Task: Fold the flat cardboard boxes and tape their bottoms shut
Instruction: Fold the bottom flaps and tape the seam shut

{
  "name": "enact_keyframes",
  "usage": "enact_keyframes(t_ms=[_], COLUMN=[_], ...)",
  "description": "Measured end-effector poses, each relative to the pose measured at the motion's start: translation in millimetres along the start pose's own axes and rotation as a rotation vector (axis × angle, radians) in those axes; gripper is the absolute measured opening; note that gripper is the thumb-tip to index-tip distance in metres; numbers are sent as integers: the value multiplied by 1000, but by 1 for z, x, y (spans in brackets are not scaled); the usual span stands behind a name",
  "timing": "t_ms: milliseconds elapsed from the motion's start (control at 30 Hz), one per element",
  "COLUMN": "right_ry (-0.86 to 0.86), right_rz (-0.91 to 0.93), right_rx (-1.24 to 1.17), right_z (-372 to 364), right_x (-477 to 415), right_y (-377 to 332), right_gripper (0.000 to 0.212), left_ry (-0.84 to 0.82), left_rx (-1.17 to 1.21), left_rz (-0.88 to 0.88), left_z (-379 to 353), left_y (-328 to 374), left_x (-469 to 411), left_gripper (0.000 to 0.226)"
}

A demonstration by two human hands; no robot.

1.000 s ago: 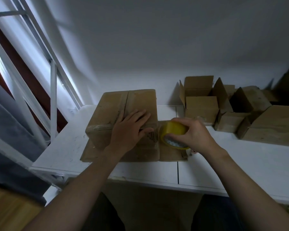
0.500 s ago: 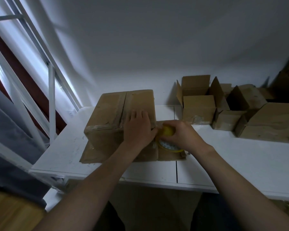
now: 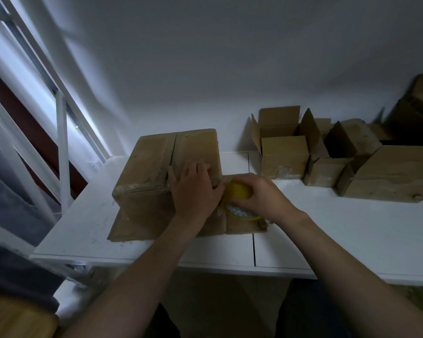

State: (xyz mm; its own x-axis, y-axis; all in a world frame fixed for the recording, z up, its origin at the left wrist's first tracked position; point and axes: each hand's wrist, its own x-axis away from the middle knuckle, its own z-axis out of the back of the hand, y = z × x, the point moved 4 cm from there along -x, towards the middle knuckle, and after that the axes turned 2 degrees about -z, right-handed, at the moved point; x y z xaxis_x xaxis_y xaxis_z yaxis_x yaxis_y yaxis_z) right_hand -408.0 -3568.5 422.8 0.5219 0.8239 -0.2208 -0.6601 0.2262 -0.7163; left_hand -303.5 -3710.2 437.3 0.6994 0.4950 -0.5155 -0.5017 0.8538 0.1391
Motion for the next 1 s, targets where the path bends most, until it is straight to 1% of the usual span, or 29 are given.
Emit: enact_keyframes(t_ms=[67,133,167,267,333,400,500,667,833,1000], right_ry=[-7,-19,-30,-38,-51,-56,-44,-3,34,50], right_rz=[-49,-126,-136,-74,-32,-23,22,77,92,78], right_rx=[-31,-121,-169,-209,-200,-192,-130,-70,49,128], right_z=[-1,-1,-1,-3,-9,-17,-28,-48,-59,-54], right_x=[2,6,9,14,14,12,8,0,-7,-12], right_y=[9,17,20,22,19,18,7,-16,-31,-37], right_gripper=[58,63,64,62,56,50,48,49,52,47], left_ry=[58,77,94,136,107,50,-45,-35,-38,52], left_rx=[19,108,148,235,313,381,450,398,436,413], left_rz=[-31,-62,-84,-180,-219,-230,-241,-295,-313,-286], left_z=[-2,-3,-3,-1,-3,-7,-13,-3,0,-6], left_y=[-1,-7,-10,-24,-40,-58,-82,-106,-118,-114], left_x=[1,1,1,0,-3,-9,-19,-31,-32,-25], left_gripper=[48,48,46,36,37,46,56,45,51,40])
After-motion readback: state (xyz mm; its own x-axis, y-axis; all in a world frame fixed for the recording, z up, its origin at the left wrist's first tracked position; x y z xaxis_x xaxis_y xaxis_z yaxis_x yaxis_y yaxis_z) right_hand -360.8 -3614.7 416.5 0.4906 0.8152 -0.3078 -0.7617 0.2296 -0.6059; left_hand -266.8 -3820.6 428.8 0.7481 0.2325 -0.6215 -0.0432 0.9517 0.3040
